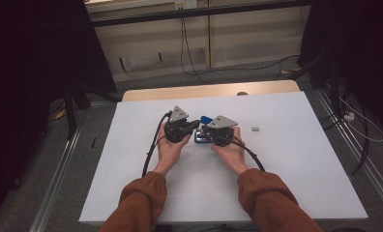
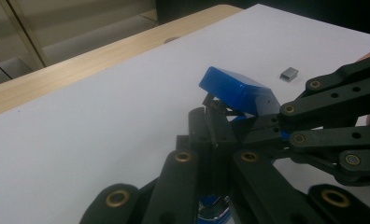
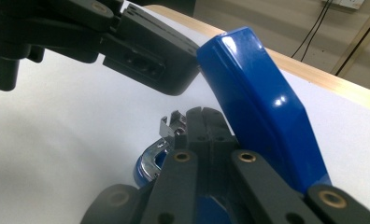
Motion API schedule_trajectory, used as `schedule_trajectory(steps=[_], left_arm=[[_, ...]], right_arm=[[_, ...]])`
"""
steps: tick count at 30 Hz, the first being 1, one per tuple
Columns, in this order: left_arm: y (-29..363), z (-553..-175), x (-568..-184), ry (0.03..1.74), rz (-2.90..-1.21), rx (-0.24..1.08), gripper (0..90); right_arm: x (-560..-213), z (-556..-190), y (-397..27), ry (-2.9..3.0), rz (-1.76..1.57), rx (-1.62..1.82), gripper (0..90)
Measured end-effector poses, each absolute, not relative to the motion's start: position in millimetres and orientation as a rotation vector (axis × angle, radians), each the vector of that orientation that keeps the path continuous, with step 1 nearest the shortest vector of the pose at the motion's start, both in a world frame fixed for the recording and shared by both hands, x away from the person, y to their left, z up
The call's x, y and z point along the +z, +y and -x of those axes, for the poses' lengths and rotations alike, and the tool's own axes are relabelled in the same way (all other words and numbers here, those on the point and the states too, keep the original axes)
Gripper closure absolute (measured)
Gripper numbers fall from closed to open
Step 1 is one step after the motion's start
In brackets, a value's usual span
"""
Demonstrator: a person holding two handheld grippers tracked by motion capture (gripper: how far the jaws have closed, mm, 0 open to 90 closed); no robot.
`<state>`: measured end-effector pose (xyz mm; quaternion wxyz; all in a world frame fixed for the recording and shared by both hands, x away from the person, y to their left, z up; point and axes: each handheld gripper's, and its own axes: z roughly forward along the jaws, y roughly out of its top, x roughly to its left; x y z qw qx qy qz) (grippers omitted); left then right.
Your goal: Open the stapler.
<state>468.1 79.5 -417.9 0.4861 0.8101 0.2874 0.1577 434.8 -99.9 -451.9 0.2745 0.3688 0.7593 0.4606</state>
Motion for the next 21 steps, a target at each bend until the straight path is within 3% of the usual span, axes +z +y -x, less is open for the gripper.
schedule_trajectory(steps=[21], left_arm=[[75, -472, -430, 0.709, -2.04, 0.358, 90.0]], right_arm=[[-452, -434, -99, 2.026, -0.993, 1.231, 90.0]])
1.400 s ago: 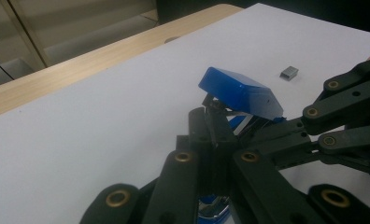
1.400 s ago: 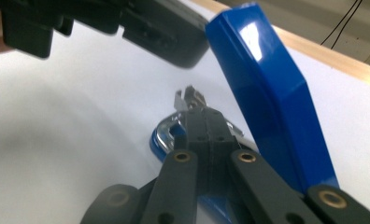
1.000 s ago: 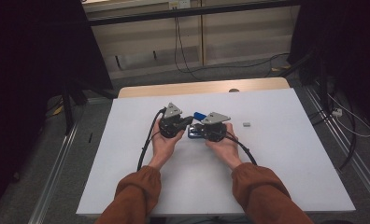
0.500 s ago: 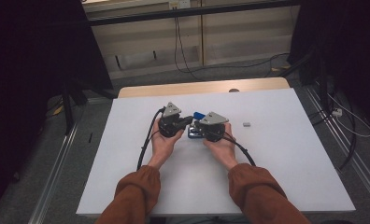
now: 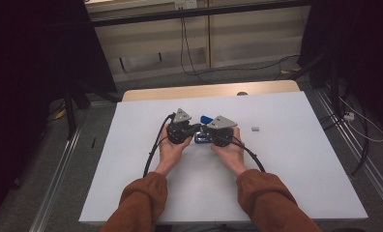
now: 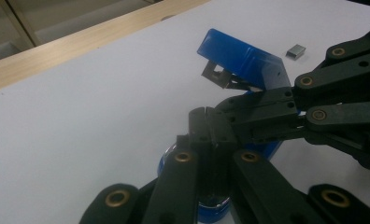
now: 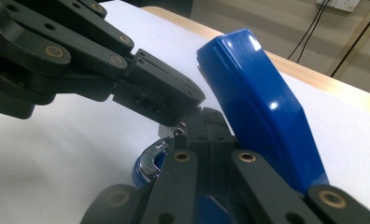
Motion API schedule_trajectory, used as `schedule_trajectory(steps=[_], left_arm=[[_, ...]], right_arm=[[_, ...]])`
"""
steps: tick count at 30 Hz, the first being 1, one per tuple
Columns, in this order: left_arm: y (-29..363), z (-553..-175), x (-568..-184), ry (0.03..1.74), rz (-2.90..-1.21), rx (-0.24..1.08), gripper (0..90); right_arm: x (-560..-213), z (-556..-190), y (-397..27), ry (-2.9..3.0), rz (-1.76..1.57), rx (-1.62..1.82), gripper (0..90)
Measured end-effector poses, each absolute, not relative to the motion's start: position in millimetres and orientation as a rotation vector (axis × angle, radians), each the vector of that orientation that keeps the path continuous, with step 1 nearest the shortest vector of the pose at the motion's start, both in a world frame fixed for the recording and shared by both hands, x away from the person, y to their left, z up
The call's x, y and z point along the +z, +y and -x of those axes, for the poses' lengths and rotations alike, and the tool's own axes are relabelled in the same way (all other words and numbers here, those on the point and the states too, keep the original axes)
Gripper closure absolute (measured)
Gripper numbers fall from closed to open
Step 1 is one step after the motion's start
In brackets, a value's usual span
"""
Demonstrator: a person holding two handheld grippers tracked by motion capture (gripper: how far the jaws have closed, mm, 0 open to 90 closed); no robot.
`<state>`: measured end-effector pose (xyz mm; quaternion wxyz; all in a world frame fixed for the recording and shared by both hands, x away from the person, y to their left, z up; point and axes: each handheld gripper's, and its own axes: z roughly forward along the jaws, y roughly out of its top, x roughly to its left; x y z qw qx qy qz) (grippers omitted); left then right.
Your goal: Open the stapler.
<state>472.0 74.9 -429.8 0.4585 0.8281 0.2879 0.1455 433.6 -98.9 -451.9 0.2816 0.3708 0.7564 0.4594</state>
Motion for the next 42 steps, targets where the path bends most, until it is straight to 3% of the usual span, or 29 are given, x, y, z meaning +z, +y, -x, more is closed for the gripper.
schedule_trajectory(steps=[42], left_arm=[[69, -475, -448, 0.696, -2.079, 0.38, 90.0]], right_arm=[[-452, -433, -97, 2.004, -0.988, 1.218, 90.0]])
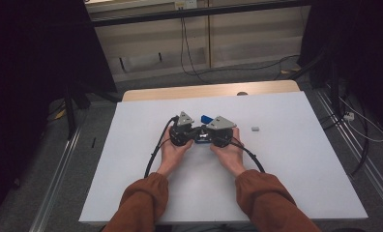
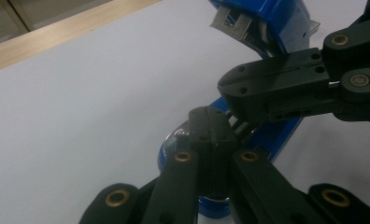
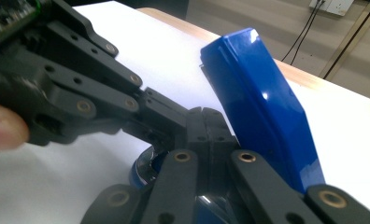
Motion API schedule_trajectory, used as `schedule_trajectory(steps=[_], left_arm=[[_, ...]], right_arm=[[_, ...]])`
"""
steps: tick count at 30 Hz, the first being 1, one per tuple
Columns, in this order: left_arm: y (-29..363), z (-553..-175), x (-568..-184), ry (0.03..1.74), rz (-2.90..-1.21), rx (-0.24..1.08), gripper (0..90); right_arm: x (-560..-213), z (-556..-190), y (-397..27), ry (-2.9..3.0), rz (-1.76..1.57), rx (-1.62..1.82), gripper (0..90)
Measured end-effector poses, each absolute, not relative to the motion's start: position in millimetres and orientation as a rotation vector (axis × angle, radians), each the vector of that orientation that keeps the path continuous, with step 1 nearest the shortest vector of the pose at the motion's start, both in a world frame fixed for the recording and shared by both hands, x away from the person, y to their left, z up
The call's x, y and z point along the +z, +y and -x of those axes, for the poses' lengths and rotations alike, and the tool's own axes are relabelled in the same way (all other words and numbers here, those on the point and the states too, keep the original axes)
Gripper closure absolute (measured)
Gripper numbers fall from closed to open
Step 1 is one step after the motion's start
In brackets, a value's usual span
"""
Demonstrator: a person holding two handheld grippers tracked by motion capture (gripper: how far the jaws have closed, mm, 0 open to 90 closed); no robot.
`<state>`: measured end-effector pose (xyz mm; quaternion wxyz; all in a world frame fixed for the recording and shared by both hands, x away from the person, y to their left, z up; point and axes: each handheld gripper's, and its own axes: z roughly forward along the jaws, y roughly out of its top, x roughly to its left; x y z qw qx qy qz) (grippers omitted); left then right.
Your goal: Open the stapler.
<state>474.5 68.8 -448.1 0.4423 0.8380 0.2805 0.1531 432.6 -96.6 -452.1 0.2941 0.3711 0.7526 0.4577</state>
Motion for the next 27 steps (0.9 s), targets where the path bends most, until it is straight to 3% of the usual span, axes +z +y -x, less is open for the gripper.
schedule_trajectory(steps=[27], left_arm=[[68.4, -475.2, -450.6, 0.698, -2.065, 0.357, 90.0]], right_arm=[[-444.0, -431.7, -96.7, 1.952, -0.984, 1.23, 90.0]])
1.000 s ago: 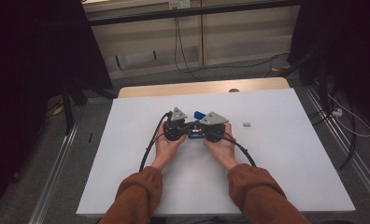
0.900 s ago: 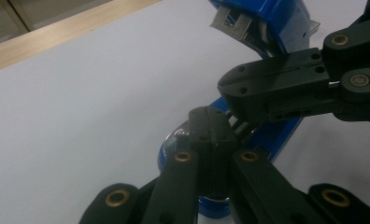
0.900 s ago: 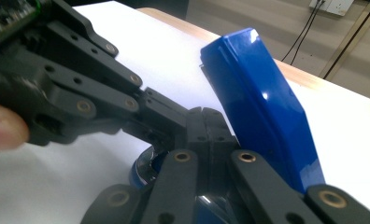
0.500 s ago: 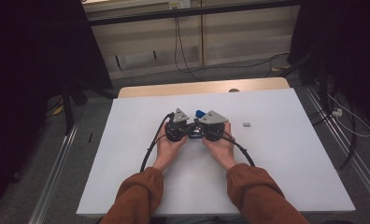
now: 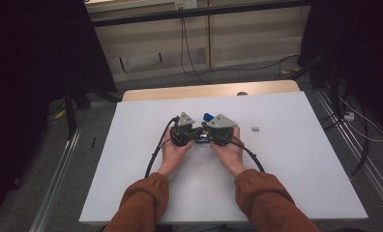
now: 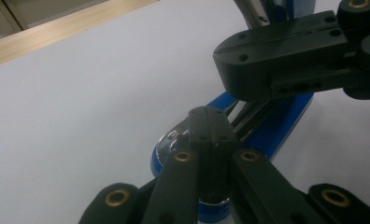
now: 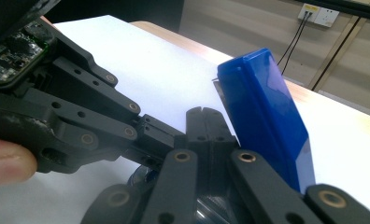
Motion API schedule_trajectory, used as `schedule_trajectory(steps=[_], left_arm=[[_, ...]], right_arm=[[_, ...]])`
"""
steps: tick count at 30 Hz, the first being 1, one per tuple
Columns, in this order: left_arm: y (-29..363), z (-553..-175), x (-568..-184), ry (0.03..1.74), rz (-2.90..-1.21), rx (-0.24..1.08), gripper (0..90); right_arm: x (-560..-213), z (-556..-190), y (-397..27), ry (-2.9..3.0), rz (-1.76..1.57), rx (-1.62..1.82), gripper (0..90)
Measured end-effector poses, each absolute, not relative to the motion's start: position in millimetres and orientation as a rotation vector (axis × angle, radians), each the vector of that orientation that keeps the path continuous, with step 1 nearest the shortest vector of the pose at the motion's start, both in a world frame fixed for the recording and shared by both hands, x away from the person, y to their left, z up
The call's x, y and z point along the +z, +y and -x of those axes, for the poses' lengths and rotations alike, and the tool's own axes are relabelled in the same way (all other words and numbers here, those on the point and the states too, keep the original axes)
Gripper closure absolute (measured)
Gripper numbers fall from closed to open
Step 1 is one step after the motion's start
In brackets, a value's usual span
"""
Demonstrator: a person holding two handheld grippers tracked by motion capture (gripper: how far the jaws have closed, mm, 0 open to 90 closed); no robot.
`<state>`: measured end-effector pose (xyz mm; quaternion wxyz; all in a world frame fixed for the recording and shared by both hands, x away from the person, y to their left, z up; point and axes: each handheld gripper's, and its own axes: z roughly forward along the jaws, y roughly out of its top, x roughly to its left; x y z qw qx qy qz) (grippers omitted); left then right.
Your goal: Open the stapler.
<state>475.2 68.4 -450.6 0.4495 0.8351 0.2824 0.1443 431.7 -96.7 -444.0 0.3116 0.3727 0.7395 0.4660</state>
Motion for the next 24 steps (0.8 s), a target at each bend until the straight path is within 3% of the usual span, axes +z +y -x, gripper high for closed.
schedule_trajectory(steps=[24], left_arm=[[70.5, -476.4, -451.2, 0.683, -2.064, 0.348, 90.0]], right_arm=[[-438.8, -429.1, -104.4, 1.91, -1.006, 1.238, 90.0]])
